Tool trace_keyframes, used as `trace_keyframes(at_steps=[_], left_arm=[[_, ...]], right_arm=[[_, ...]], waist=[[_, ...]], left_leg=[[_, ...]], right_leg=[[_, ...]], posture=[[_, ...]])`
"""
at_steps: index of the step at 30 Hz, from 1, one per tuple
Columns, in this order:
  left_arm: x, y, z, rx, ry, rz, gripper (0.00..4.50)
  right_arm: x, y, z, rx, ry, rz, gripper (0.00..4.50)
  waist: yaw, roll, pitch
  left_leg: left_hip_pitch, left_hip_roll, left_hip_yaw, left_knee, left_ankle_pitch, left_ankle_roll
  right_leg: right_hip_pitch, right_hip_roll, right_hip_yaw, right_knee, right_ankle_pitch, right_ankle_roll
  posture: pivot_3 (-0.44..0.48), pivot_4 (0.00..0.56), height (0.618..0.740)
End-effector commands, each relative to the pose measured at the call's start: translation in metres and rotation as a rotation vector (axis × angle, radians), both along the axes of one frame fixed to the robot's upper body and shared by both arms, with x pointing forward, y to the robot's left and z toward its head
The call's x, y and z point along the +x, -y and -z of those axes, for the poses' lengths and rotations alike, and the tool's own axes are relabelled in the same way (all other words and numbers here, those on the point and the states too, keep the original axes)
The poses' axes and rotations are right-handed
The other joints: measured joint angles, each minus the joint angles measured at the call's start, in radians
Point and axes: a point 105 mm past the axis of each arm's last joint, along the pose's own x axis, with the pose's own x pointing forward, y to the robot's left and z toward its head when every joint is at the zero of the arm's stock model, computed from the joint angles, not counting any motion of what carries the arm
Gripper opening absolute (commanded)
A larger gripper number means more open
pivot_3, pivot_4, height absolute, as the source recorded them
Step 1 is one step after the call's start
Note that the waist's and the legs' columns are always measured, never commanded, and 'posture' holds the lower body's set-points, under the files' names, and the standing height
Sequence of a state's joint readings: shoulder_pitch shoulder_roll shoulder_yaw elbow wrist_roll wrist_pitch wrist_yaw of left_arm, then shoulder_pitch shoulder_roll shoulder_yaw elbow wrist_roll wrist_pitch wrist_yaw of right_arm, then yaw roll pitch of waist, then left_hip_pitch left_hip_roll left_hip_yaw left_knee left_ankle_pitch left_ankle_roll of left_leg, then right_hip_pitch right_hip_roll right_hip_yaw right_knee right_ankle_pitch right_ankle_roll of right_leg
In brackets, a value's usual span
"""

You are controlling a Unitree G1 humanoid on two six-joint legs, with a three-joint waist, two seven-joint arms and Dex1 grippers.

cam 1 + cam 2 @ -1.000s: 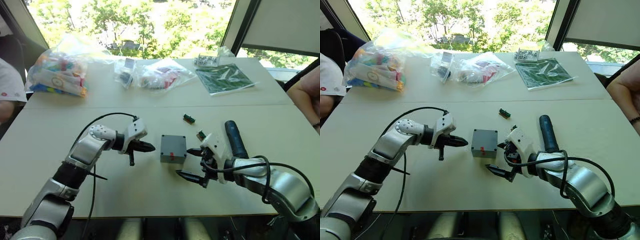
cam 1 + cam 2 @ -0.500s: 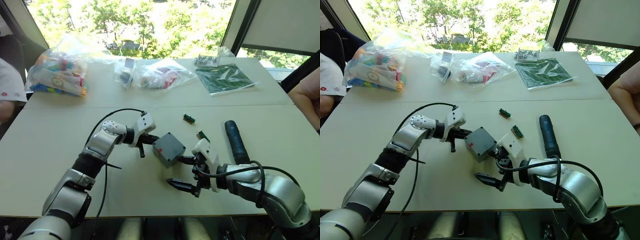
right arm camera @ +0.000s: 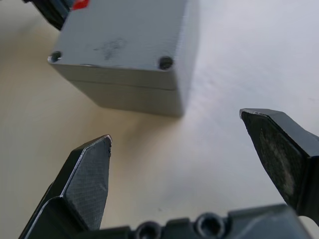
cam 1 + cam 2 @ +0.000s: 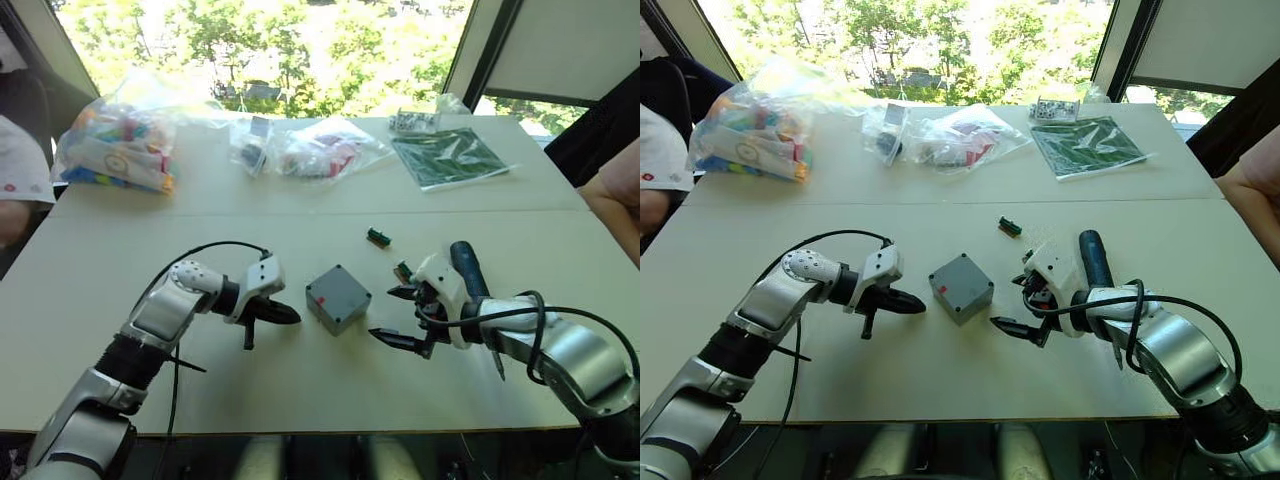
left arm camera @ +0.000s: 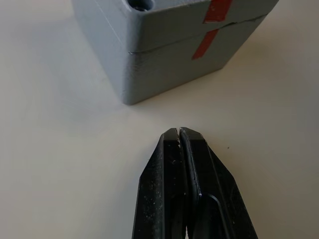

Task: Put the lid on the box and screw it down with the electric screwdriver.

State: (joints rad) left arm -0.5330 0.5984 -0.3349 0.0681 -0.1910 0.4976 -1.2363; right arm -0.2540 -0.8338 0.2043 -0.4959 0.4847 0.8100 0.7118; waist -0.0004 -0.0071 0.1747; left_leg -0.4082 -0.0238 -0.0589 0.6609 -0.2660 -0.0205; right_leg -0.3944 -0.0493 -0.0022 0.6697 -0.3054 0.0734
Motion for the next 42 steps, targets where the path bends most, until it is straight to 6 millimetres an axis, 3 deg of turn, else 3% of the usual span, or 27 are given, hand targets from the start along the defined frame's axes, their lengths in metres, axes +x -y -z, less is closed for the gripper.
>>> trace_keyframes(at_steps=[1, 5, 12, 22, 36, 42], left_arm=[[0.015, 0.013, -0.015, -0.038, 0.086, -0.045, 0.00], [0.029, 0.020, -0.018, -0.057, 0.131, -0.089, 0.00], [0.034, 0.021, -0.020, -0.062, 0.138, -0.096, 0.00], [0.009, 0.022, -0.019, -0.068, 0.055, 0.013, 0.00], [0.006, 0.024, -0.020, -0.079, 0.041, 0.015, 0.00], [0.009, 0.022, -0.019, -0.072, 0.049, 0.001, 0.00]], right_arm=[[-0.011, -0.019, -0.012, 0.071, 0.010, -0.109, 4.46], [-0.022, -0.028, -0.011, 0.091, -0.015, -0.142, 4.46], [-0.024, -0.026, -0.008, 0.087, -0.021, -0.116, 4.46], [-0.003, -0.012, -0.002, 0.026, 0.044, 0.000, 4.46], [0.014, -0.002, -0.007, 0.014, 0.107, 0.048, 4.46], [0.010, -0.004, -0.010, 0.042, 0.093, 0.041, 4.46]], waist=[[0.005, 0.000, 0.000], [0.011, 0.000, 0.000], [0.009, 0.000, 0.000], [0.009, 0.000, 0.000], [0.010, 0.000, 0.000], [0.010, 0.000, 0.000]], left_leg=[[0.000, 0.000, 0.000, 0.000, 0.000, 0.000], [0.000, 0.000, 0.000, 0.001, 0.000, 0.000], [0.000, 0.000, 0.000, 0.001, 0.000, 0.000], [0.000, 0.000, 0.000, 0.001, 0.000, 0.000], [0.000, -0.001, 0.000, 0.001, 0.000, 0.000], [0.000, -0.001, 0.000, 0.001, 0.000, 0.000]], right_leg=[[0.000, 0.000, 0.000, 0.000, 0.000, 0.000], [0.000, 0.000, 0.000, 0.000, 0.000, 0.001], [0.000, 0.000, 0.000, 0.000, 0.000, 0.001], [0.000, 0.000, 0.000, 0.000, 0.000, 0.000], [0.000, 0.000, 0.000, 0.000, 0.000, 0.000], [0.000, 0.000, 0.000, 0.000, 0.000, 0.000]], posture=[[0.000, 0.150, 0.740], [0.000, 0.150, 0.740], [0.000, 0.150, 0.740], [0.000, 0.150, 0.740], [0.000, 0.150, 0.740], [0.000, 0.150, 0.740]])
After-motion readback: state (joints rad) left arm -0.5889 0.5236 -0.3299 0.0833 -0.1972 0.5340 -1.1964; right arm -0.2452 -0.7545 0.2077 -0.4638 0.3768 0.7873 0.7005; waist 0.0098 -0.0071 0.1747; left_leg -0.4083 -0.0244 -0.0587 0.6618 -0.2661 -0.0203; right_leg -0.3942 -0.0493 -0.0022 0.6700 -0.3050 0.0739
